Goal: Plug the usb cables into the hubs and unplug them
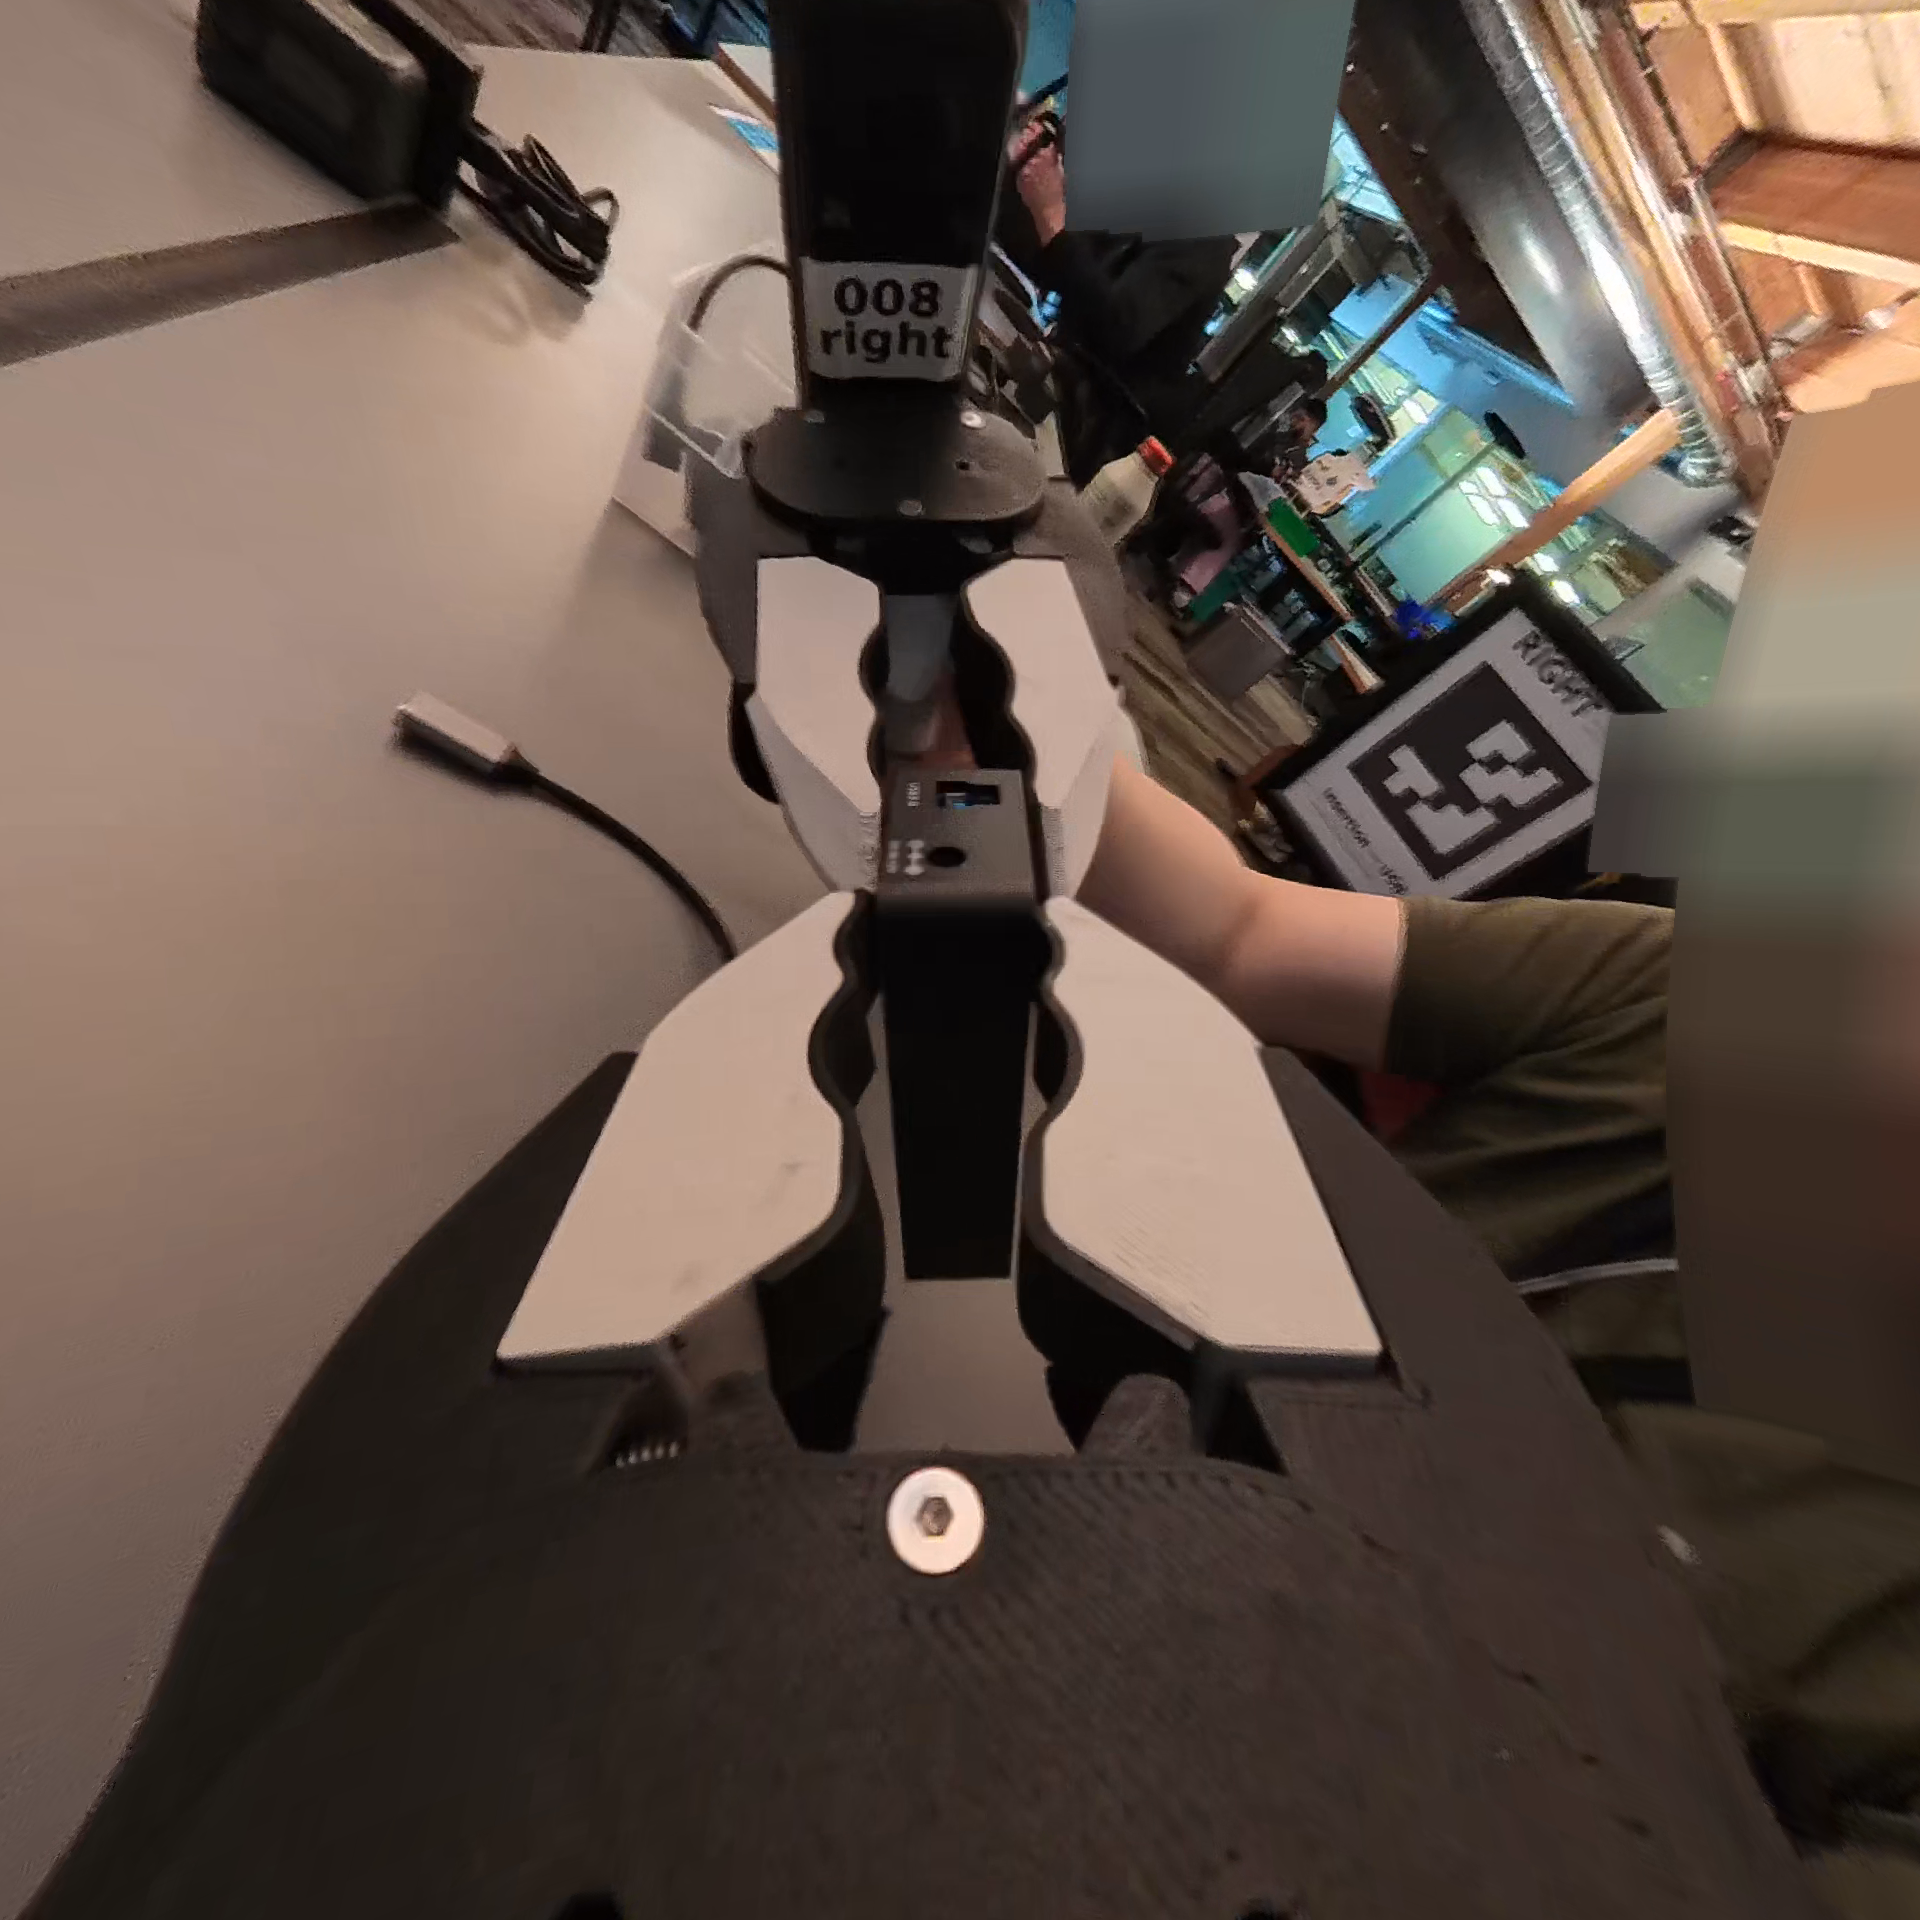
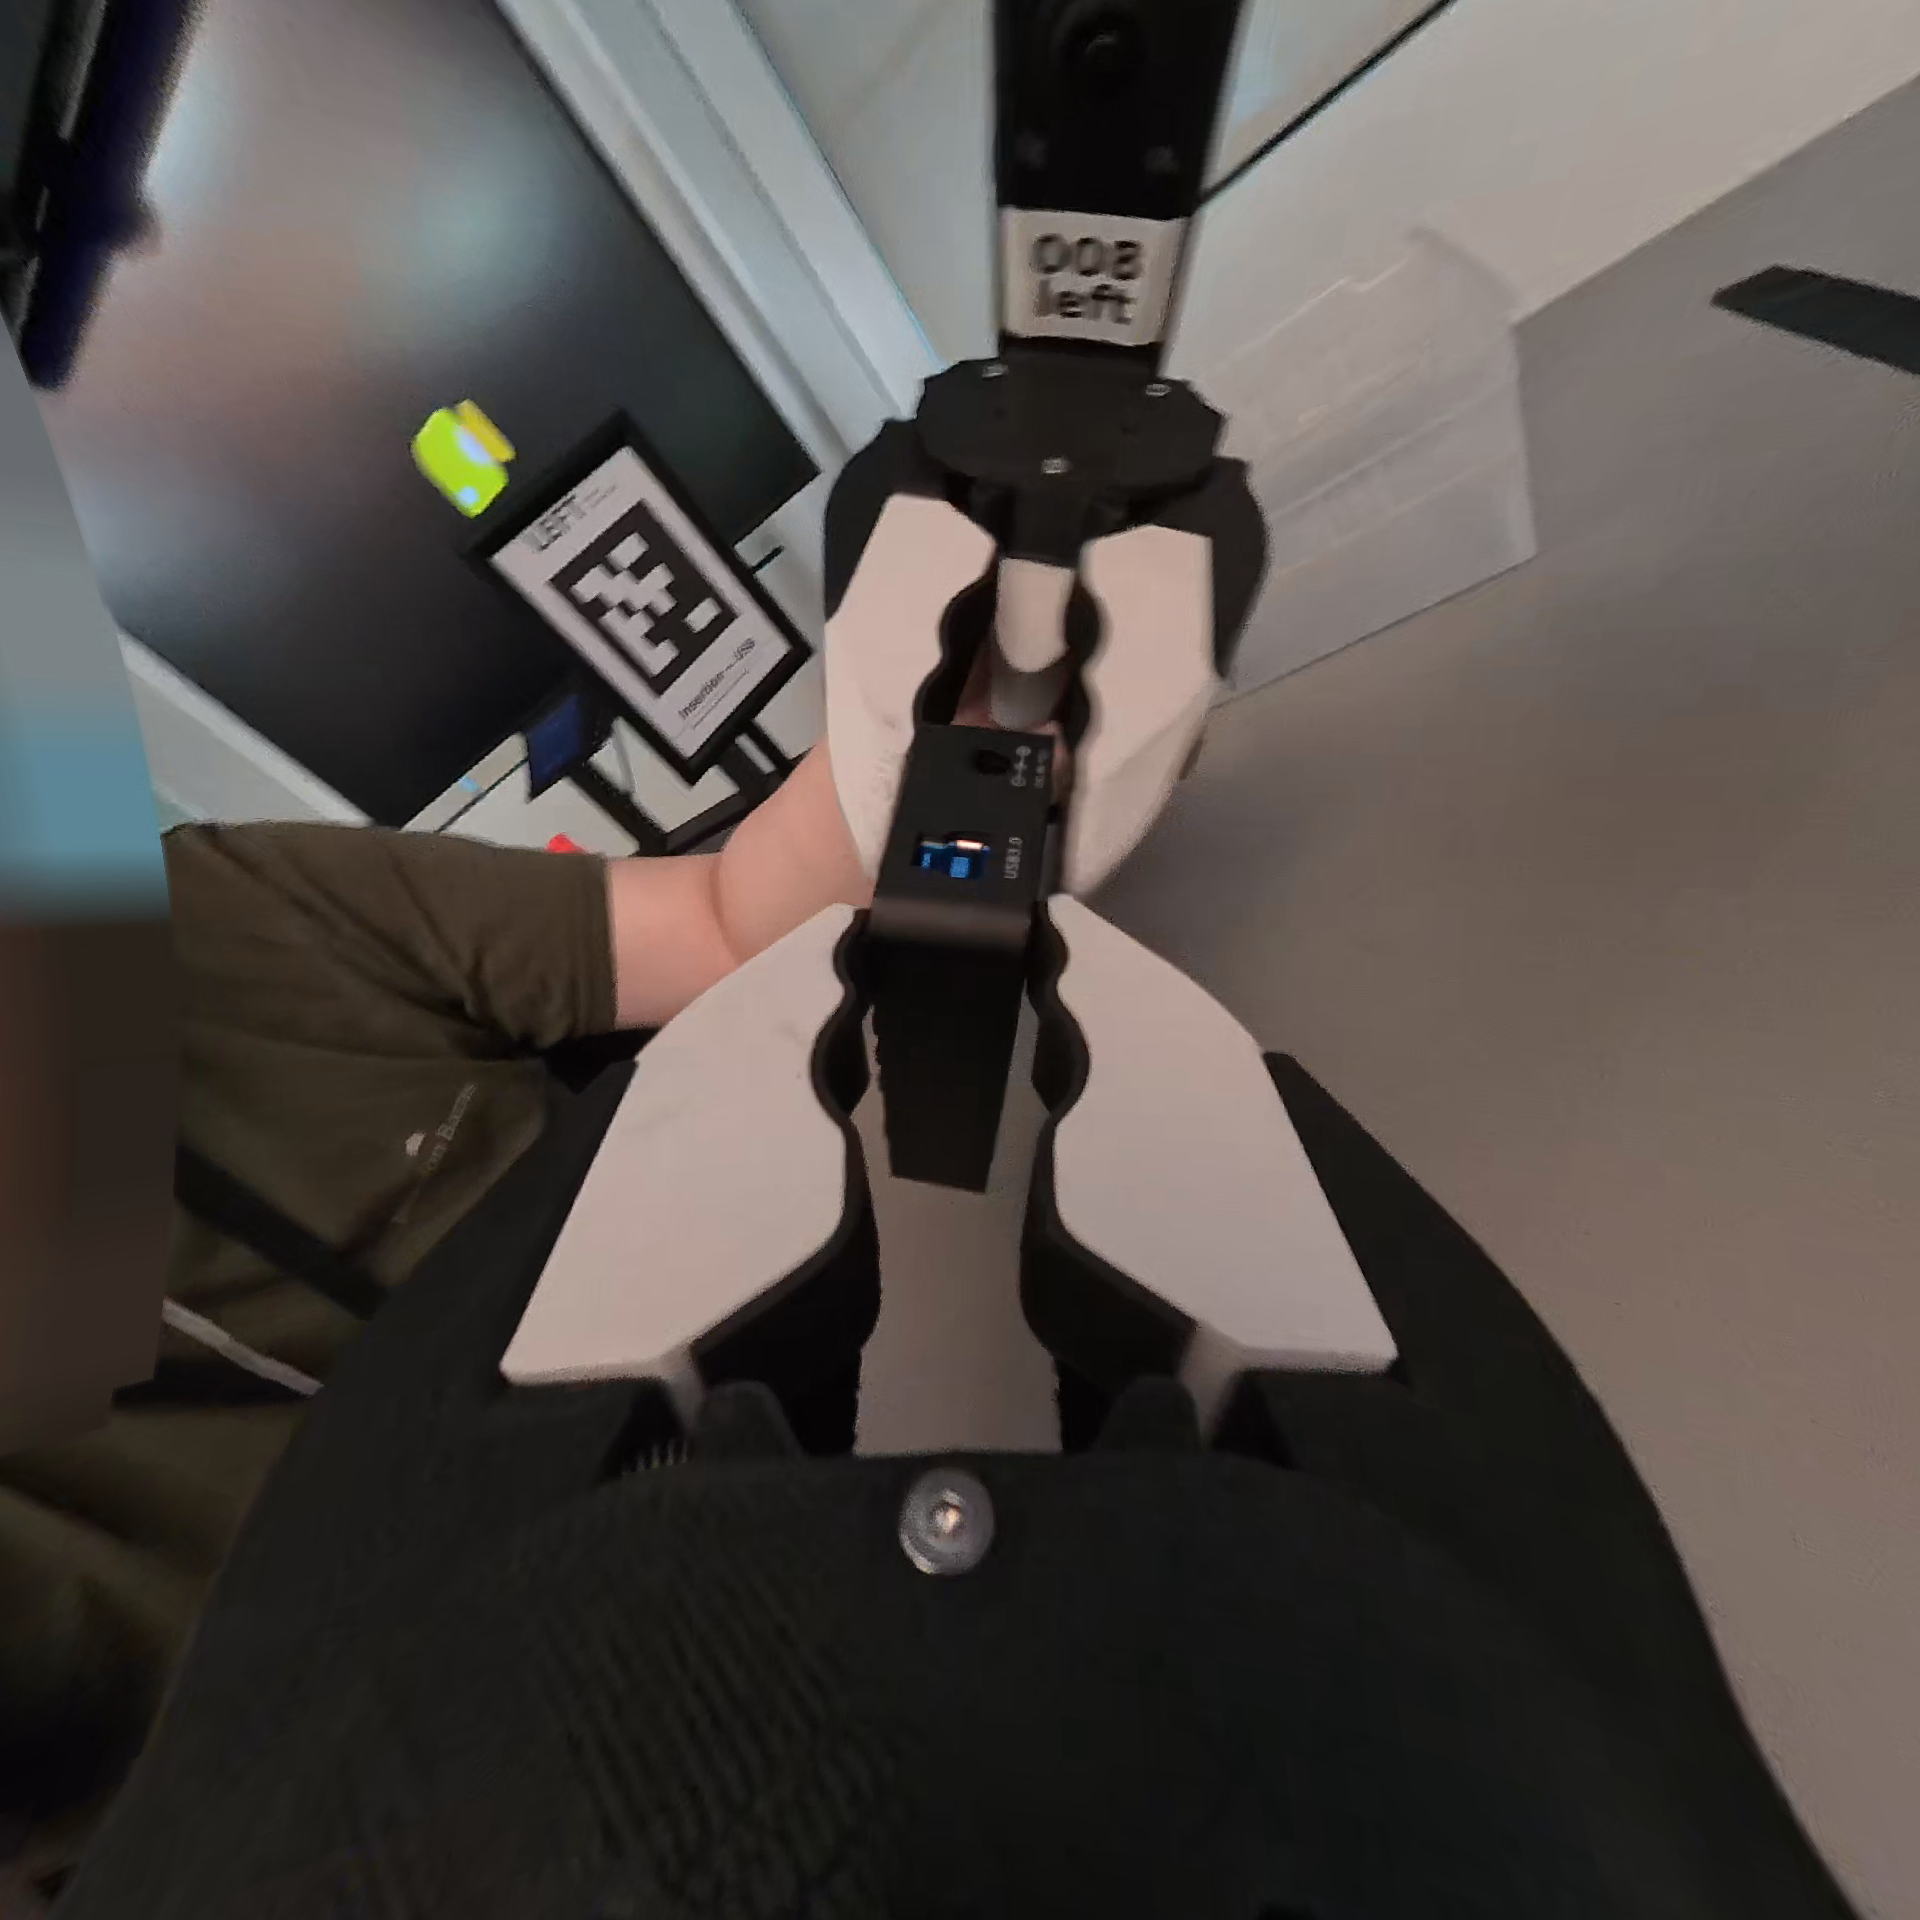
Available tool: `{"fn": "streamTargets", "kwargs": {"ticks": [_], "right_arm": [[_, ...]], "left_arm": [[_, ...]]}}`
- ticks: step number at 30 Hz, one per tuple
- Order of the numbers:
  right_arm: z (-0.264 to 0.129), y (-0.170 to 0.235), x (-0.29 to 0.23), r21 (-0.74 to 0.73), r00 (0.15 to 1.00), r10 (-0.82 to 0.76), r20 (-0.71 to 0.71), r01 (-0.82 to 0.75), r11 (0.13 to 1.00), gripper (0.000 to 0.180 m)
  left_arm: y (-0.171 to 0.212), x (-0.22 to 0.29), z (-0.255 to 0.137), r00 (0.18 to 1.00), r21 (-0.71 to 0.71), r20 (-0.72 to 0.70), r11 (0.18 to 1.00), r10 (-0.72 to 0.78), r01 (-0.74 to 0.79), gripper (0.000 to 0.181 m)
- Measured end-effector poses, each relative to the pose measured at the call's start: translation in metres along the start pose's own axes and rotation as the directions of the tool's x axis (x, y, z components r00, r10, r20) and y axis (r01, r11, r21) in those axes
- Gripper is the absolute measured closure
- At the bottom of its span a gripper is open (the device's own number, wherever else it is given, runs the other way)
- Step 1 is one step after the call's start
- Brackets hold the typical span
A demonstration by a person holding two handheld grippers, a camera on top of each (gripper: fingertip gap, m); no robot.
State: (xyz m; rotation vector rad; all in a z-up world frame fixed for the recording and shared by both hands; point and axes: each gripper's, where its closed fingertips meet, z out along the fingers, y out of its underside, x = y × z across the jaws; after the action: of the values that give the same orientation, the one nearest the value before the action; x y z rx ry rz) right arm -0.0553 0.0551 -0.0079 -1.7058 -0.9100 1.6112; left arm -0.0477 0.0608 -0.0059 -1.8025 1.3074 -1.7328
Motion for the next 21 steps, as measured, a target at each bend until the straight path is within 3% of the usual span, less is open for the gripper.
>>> {"fn": "streamTargets", "kwargs": {"ticks": [4, 10, 14, 18, 21], "right_arm": [[-0.006, -0.01, 0.031, 0.112, 0.988, 0.035, -0.149, -0.018, 0.994, 0.153], [-0.022, -0.001, 0.063, 0.099, 0.952, 0.008, -0.307, 0.024, 0.995, 0.151], [-0.029, 0.008, 0.074, 0.022, 0.922, -0.06, -0.383, 0.074, 0.997, 0.15], [-0.021, 0.023, 0.069, -0.103, 0.924, -0.16, -0.349, 0.132, 0.986, 0.149], [-0.012, 0.051, 0.06, -0.295, 0.906, -0.329, -0.265, 0.248, 0.923, 0.145]], "left_arm": [[-0.005, -0.026, -0.008, 0.988, 0.029, 0.155, 0.999, 0.016, -0.021, 0.155], [-0.011, -0.078, -0.056, 0.918, 0.131, 0.396, 0.989, 0.009, -0.066, 0.155], [-0.023, -0.09, -0.089, 0.811, 0.162, 0.556, 0.933, 0.182, -0.32, 0.155], [-0.017, -0.097, -0.093, 0.822, 0.175, 0.537, 0.928, 0.188, -0.327, 0.155], [-0.008, -0.11, -0.096, 0.793, 0.132, 0.571, 0.93, 0.21, -0.342, 0.155]]}}
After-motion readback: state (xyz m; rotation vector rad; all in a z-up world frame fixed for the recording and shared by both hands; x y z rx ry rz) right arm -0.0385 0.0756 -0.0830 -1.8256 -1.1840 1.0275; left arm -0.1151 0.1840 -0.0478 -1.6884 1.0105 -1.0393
